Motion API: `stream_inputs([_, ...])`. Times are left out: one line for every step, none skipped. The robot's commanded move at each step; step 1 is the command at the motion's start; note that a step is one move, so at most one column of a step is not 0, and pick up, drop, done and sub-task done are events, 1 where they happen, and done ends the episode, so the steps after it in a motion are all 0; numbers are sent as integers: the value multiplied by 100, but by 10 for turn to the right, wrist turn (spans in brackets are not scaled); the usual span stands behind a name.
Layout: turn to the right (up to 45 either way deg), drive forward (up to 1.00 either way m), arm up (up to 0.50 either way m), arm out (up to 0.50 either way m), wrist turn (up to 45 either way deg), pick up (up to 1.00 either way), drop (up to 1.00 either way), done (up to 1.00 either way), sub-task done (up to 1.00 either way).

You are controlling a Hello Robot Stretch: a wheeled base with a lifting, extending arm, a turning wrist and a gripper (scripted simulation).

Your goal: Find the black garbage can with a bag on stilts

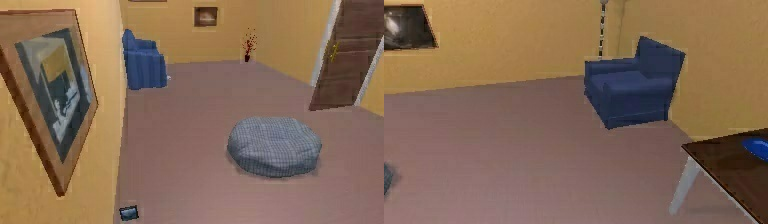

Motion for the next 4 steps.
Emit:
stream_inputs([0, 100, 0, 0, 0, 0, 0, 0, 0])
stream_inputs([0, 80, 0, 0, 0, 0, 0, 0, 0])
stream_inputs([0, 75, 0, 0, 0, 0, 0, 0, 0])
stream_inputs([450, 0, 0, 0, 0, 0, 0, 0, 0])
